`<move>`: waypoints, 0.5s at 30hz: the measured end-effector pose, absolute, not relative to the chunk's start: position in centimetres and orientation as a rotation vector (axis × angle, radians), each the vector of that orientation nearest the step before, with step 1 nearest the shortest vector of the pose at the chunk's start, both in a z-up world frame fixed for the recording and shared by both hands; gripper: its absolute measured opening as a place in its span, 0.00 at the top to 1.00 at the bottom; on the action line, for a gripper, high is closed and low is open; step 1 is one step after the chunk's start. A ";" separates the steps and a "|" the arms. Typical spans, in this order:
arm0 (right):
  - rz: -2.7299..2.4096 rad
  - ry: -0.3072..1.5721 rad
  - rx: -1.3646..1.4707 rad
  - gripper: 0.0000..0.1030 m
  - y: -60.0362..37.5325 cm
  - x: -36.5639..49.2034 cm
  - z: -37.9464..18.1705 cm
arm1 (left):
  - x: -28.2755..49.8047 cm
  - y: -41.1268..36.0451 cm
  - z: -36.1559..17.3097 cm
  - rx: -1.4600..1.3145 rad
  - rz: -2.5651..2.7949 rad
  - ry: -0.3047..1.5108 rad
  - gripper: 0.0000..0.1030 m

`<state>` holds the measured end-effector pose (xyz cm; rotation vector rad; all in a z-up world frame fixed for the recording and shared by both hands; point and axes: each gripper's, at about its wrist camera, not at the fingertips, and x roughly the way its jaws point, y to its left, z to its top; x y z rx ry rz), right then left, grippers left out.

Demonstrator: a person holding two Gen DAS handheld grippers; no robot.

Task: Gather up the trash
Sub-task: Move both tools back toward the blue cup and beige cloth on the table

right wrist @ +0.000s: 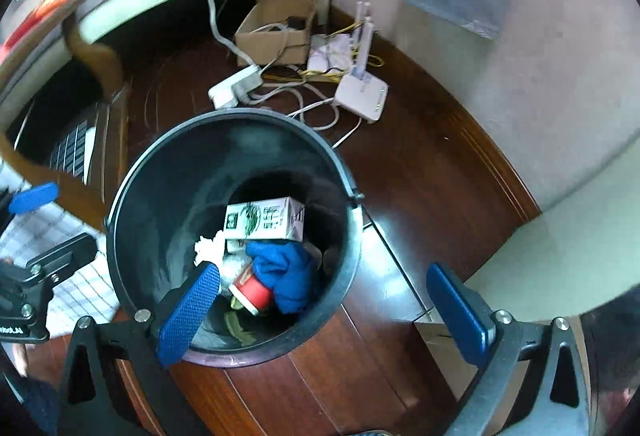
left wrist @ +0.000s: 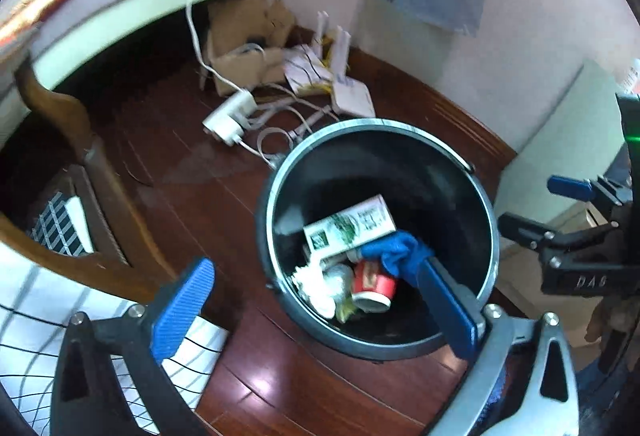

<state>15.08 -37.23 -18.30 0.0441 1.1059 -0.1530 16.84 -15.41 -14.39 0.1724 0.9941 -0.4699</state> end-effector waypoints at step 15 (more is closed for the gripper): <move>-0.122 0.920 0.063 0.00 -34.7 14.0 -10.8 | 15.9 -12.3 -7.4 0.134 -0.400 0.835 0.01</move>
